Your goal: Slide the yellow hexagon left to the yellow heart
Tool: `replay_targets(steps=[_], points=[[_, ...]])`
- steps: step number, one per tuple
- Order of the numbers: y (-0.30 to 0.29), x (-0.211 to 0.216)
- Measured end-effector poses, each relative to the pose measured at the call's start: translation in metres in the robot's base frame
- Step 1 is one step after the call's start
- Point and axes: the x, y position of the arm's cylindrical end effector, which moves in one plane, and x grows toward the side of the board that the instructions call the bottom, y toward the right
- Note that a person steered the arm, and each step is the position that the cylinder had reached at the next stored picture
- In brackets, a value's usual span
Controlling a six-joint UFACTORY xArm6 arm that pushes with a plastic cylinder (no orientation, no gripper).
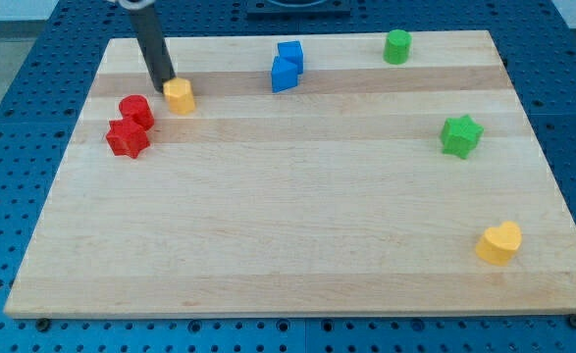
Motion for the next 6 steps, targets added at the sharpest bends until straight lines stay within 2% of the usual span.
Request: replay_targets(steps=[1,2,3,5,6], points=[[0.039,0.032],[0.1,0.102],[0.141,0.153],[0.127,0.163],[0.139,0.184]])
